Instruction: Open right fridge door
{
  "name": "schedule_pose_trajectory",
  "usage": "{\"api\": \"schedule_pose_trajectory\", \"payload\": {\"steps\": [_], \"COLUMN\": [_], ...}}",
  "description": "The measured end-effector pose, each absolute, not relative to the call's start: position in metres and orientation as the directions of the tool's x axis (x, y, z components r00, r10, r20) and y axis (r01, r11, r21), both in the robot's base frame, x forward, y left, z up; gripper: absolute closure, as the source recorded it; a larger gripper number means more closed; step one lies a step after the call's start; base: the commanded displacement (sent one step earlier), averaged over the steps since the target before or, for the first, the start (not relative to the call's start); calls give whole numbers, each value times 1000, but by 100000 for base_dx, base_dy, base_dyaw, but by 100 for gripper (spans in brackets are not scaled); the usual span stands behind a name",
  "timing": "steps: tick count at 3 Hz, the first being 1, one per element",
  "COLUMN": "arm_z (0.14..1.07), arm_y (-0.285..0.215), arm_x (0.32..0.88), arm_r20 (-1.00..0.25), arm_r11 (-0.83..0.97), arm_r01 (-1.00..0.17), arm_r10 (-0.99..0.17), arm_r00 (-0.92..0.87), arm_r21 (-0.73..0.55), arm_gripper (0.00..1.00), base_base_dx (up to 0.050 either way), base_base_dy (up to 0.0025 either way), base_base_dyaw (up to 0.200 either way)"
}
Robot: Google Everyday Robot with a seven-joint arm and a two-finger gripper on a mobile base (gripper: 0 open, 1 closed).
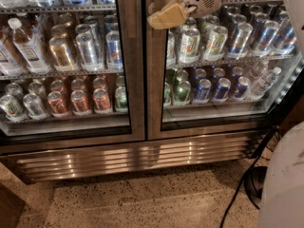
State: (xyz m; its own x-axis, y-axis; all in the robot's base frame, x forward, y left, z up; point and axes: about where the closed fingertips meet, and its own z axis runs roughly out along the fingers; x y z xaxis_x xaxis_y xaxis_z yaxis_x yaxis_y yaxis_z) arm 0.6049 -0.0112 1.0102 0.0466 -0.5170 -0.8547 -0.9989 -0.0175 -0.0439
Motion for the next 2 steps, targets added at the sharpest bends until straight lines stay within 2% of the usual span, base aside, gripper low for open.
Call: {"api": "schedule_pose_trajectory", "payload": {"steps": [2], "arm_z": [1013], "arm_y": [-16], "arm_x": [617], "arm_r20": [-855], "arm_r11": [-17], "arm_r01": [-999], "arm_r10": [-517], "arm_r00": [47], "arm_r21": [-44], "arm_gripper": [100], "base_base_dx": [0], "base_base_dy": [0], "base_base_dyaw": [0]}}
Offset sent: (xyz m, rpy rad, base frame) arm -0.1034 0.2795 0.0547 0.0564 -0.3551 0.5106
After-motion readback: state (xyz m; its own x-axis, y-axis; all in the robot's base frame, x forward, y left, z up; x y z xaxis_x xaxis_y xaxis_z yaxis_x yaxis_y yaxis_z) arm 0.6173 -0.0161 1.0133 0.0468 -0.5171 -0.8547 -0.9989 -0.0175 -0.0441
